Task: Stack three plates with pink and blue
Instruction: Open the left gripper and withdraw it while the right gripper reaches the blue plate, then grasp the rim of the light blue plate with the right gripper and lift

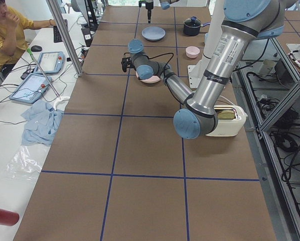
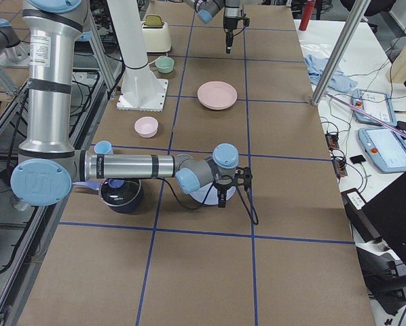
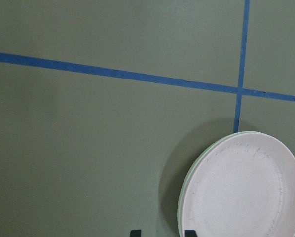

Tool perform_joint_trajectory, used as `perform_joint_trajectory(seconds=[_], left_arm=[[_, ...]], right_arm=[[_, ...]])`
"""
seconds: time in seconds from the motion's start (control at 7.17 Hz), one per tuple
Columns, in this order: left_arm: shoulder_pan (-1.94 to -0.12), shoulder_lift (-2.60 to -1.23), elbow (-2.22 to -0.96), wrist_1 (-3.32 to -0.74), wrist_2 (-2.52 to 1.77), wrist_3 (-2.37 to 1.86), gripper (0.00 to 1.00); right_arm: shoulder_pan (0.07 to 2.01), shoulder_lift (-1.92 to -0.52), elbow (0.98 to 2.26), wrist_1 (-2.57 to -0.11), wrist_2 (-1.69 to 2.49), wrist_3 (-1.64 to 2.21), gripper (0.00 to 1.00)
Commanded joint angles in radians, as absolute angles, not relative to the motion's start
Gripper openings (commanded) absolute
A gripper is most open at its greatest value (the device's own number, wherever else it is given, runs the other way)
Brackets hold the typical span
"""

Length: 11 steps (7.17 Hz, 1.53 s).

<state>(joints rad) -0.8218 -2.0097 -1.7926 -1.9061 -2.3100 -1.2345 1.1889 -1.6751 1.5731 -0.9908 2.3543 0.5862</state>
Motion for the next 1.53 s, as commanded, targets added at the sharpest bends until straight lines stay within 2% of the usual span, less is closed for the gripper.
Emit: perform_joint_trajectory(seconds=[0.0, 0.28, 0.42, 0.56, 0.7, 1.12, 1.26, 1.4], left_arm=[[-0.824, -2.005, -1.795, -1.905, -2.310, -1.230, 0.41], [-0.822, -2.005, -1.795, -1.905, -2.310, -1.230, 0.41], [-0.824, -2.005, -1.793, -1.905, -2.310, -1.232, 0.41], [-0.824, -2.005, -1.793, -1.905, -2.310, -1.232, 0.41], [-0.822, -2.005, -1.795, -1.904, -2.310, -1.232, 0.41], [-0.824, -2.005, -1.796, -1.904, -2.310, -1.232, 0.41], [-0.824, -2.005, -1.796, -1.904, -2.310, -1.232, 0.41], [-0.824, -2.005, -1.799, -1.904, -2.310, -1.232, 0.41]], right_arm=[[1.143, -1.666, 1.462, -0.766, 2.353, 0.722, 0.96], [1.114, -1.675, 1.454, -0.742, 2.356, 0.724, 0.89], [1.112, -1.677, 1.448, -0.741, 2.359, 0.724, 0.79], [1.112, -1.678, 1.448, -0.741, 2.362, 0.726, 0.13], [1.112, -1.680, 1.445, -0.741, 2.362, 0.713, 0.00], [1.115, -1.697, 1.459, -0.741, 2.381, 0.715, 0.00], [1.114, -1.691, 1.524, -0.752, 2.388, 0.729, 0.00], [1.114, -1.686, 1.537, -0.744, 2.396, 0.732, 0.00]])
